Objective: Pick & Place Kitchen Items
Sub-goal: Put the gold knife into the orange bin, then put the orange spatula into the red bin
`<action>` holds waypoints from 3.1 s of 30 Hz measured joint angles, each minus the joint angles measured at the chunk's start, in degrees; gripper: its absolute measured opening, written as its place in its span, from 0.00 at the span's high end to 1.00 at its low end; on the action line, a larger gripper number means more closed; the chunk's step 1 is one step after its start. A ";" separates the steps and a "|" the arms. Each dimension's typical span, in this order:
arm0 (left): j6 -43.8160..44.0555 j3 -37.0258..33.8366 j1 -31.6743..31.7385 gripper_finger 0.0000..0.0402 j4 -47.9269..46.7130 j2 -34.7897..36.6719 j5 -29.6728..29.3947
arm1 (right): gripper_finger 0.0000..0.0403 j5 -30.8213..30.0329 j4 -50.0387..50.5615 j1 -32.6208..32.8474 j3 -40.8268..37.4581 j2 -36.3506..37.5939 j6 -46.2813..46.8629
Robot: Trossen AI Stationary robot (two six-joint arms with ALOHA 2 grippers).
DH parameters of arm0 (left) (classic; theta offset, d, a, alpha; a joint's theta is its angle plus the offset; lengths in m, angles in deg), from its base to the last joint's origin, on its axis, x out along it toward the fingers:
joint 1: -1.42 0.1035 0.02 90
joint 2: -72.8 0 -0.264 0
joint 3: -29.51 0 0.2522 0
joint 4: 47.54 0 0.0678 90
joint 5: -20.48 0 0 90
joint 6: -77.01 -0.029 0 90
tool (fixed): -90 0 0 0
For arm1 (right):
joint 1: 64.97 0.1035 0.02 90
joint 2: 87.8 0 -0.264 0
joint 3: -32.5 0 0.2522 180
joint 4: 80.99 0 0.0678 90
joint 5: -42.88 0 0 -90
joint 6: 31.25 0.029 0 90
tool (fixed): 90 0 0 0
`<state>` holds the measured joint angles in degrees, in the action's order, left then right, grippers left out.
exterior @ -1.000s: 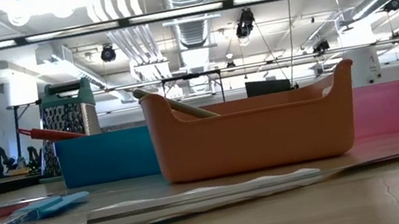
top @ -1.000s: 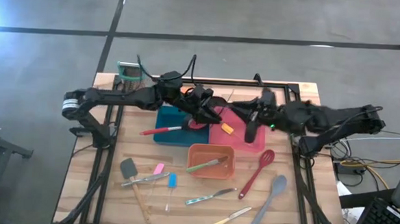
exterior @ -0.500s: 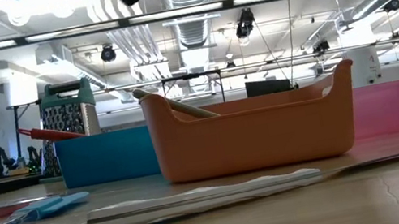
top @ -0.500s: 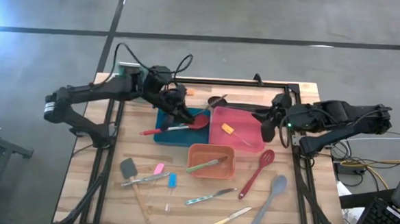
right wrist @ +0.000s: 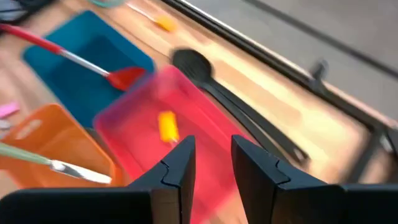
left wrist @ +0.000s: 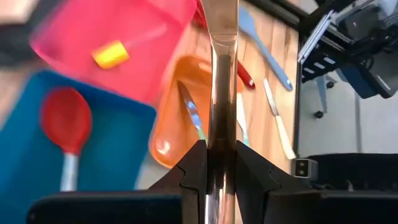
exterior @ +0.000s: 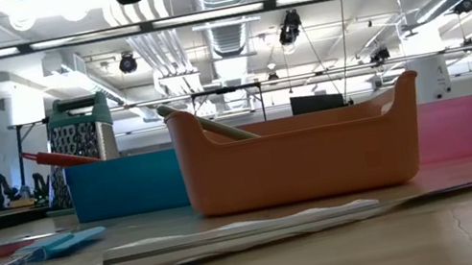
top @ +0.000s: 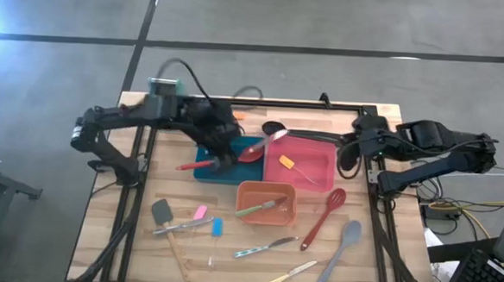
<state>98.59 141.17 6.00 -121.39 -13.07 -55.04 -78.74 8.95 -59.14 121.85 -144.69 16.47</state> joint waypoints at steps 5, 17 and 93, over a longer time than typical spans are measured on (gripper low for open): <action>6.27 -0.23 -5.87 0.86 -1.71 -5.00 -0.02 | 0.74 0.19 6.26 -0.54 0.00 2.35 4.59; 14.75 3.30 -10.03 0.86 -2.32 -19.82 -1.27 | 0.76 -1.55 5.85 -0.53 -0.02 3.46 -3.55; 6.66 36.23 -7.89 0.42 -5.79 -13.50 -18.98 | 0.78 -2.39 6.31 -0.49 -4.04 3.26 -4.40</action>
<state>105.25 177.39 -1.89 -127.17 -26.57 -74.01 -81.13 15.26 -59.63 117.81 -141.43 12.07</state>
